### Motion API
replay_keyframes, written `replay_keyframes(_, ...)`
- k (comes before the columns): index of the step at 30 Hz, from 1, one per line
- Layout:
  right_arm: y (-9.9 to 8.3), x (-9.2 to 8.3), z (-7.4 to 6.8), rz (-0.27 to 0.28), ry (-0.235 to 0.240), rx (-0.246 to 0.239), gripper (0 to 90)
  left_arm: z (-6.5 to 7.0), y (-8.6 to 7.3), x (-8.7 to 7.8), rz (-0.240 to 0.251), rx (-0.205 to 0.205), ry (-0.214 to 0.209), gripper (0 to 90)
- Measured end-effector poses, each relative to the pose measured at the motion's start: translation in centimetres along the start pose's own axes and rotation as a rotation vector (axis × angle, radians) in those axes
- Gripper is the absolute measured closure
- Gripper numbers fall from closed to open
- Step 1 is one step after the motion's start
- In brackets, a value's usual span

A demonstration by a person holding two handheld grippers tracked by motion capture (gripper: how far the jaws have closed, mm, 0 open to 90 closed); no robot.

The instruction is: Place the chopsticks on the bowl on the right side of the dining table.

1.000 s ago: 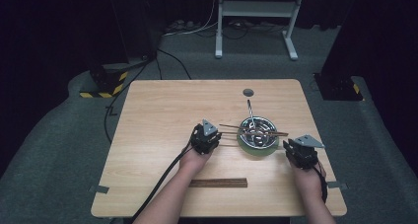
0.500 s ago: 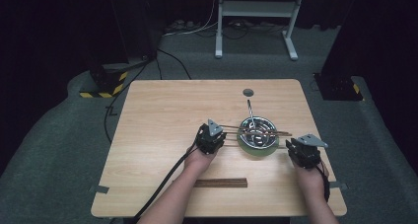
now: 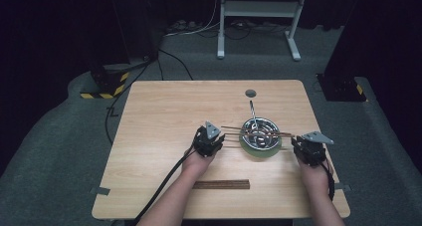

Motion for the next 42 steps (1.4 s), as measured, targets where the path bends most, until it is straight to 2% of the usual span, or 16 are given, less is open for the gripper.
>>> replay_keyframes(5, 0.2, 0.3, -0.2, -0.009, 0.004, -0.008, 75.3, -0.5, 0.3, 0.4, 0.005, -0.014, 0.027, 76.1)
replay_keyframes(10, 0.4, 0.1, -0.7, -0.001, 0.007, -0.036, 75.2, -1.1, 0.5, 0.9, 0.003, -0.028, 0.046, 73.0)
replay_keyframes(11, 0.4, 0.1, -0.7, -0.001, 0.007, -0.036, 75.2, -1.3, 0.5, 1.0, -0.001, -0.018, 0.051, 73.0)
replay_keyframes(12, 0.3, 0.1, -0.7, -0.004, 0.007, -0.034, 75.0, -1.4, 0.4, 1.0, -0.003, -0.031, 0.061, 71.9)
replay_keyframes(13, 0.3, 0.0, -0.7, -0.005, 0.009, -0.034, 74.8, -1.4, 0.4, 0.8, 0.001, -0.025, 0.067, 70.6)
replay_keyframes(16, 0.4, -0.1, -0.7, 0.001, 0.003, -0.048, 74.4, -1.4, 0.2, -0.1, 0.013, -0.025, 0.063, 66.0)
replay_keyframes(18, 0.4, -0.2, -0.7, 0.0, 0.001, -0.037, 74.0, -1.2, 0.1, -0.2, 0.024, -0.03, 0.056, 61.6)
replay_keyframes(19, 0.4, -0.2, -0.6, 0.0, -0.004, -0.04, 73.9, -0.8, -0.2, -0.5, 0.027, -0.006, 0.046, 59.4)
replay_keyframes(21, 0.3, -0.1, -0.5, -0.008, -0.014, -0.034, 74.0, -0.4, -0.4, -0.5, 0.016, 0.015, 0.04, 57.4)
replay_keyframes(24, 0.1, 0.3, -0.4, -0.034, -0.026, -0.033, 74.3, -0.1, -0.5, -0.2, 0.021, 0.02, 0.039, 55.3)
replay_keyframes(27, 0.2, 0.4, -0.6, -0.03, -0.024, -0.046, 74.6, -0.2, -0.3, 0.2, 0.026, 0.014, 0.041, 57.3)
replay_keyframes(30, 0.5, 0.4, -0.8, -0.022, -0.019, -0.045, 74.7, -0.7, -0.1, 0.7, 0.022, -0.002, 0.059, 60.1)
replay_keyframes(34, 0.5, 0.5, -1.0, -0.025, -0.012, -0.045, 74.8, -1.1, 0.1, 1.0, 0.024, 0.002, 0.064, 61.2)
replay_keyframes(37, 0.5, 0.6, -1.0, -0.01, -0.023, -0.048, 74.8, -1.3, 0.3, 1.3, 0.023, 0.003, 0.061, 62.6)
replay_keyframes(42, 0.6, 0.5, -1.1, -0.019, -0.007, -0.054, 74.8, -0.8, 0.6, 1.9, 0.023, 0.004, 0.037, 66.6)
Point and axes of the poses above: each handheld gripper's, and its own axes: x roughly forward along the jaws, y roughly out of its top, z roughly to its right, the point moved 6 cm from there along x, roughly forward along the jaws, and after that the axes turned 7 degrees about -x, right-handed, at the moved point
